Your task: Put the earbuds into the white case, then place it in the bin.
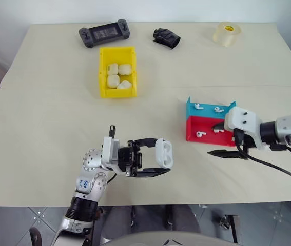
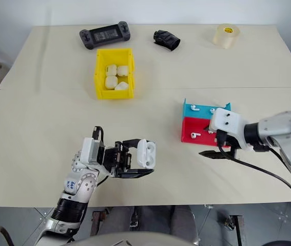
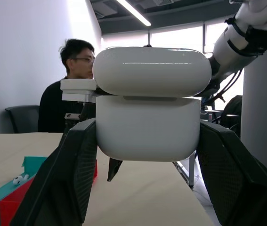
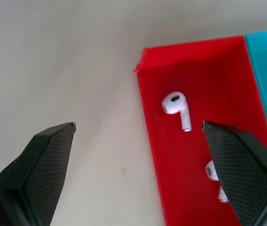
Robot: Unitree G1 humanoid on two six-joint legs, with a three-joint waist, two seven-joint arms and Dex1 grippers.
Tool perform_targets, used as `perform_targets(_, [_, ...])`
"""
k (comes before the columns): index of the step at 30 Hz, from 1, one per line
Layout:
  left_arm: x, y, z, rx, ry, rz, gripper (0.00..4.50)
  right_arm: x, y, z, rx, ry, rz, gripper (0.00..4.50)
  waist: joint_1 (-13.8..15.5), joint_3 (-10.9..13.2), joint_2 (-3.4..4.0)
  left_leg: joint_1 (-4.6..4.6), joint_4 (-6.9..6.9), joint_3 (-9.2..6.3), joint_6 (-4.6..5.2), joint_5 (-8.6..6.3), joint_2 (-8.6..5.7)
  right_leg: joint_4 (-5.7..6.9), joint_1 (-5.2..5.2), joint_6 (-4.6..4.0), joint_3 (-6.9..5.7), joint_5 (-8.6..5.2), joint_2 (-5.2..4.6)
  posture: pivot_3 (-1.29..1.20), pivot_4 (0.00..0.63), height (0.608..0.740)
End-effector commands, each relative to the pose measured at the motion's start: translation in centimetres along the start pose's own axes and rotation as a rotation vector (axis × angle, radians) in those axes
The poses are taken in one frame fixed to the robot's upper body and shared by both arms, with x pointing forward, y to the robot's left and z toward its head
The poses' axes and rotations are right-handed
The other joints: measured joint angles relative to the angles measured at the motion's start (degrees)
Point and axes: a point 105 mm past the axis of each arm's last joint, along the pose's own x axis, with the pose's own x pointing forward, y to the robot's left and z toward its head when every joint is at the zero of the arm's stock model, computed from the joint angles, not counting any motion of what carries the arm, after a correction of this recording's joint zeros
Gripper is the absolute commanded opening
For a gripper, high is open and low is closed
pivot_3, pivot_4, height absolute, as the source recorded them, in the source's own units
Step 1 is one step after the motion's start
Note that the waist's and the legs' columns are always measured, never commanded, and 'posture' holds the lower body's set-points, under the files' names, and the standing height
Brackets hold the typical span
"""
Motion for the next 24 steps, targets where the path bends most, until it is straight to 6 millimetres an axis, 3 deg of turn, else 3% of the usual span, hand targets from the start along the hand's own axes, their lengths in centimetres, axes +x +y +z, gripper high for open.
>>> perform_targets(1, [0.2,-0.3,0.5,0.017,-0.014,-0.025,2.78,0.5,-0.9,0.0,-0.040,0.041,0.002,4.50,0.11,0.00,0.00,0.00,0.02,-0.03,0.00,0.00,0.00,0.01,0.00,0.00,-0.01,0.00,0.00,0.00,0.150,0.740])
perform_targets(8, [0.5,0.0,1.0,0.030,-0.020,-0.017,2.78,2.9,-1.8,0.9,-0.119,0.074,0.041,4.50,0.00,0.01,0.01,-0.05,0.04,-0.02,-0.01,0.00,0.00,0.17,-0.06,0.01,-0.01,0.01,0.00,0.00,0.150,0.740])
perform_targets(17, [0.8,0.0,1.1,0.033,-0.027,0.003,2.78,3.8,-2.1,0.9,-0.225,0.118,0.077,4.50,-0.03,0.01,0.01,-0.11,0.10,-0.05,-0.01,0.00,-0.01,0.17,-0.07,0.04,-0.06,0.02,0.01,0.00,0.150,0.740])
perform_targets(21, [0.8,0.0,1.1,0.032,-0.026,0.009,2.78,3.8,-2.2,0.9,-0.258,0.124,0.091,3.68,-0.06,0.01,0.01,-0.11,0.10,-0.03,-0.01,0.00,0.00,0.17,-0.08,0.04,-0.06,0.02,0.02,0.00,0.150,0.740])
perform_targets(24, [0.8,0.0,1.1,0.030,-0.025,0.013,2.78,3.9,-2.3,1.1,-0.271,0.125,0.089,2.66,-0.02,0.01,0.01,-0.11,0.12,-0.04,-0.01,0.00,0.00,0.18,-0.07,0.04,-0.06,0.02,0.02,0.00,0.150,0.740])
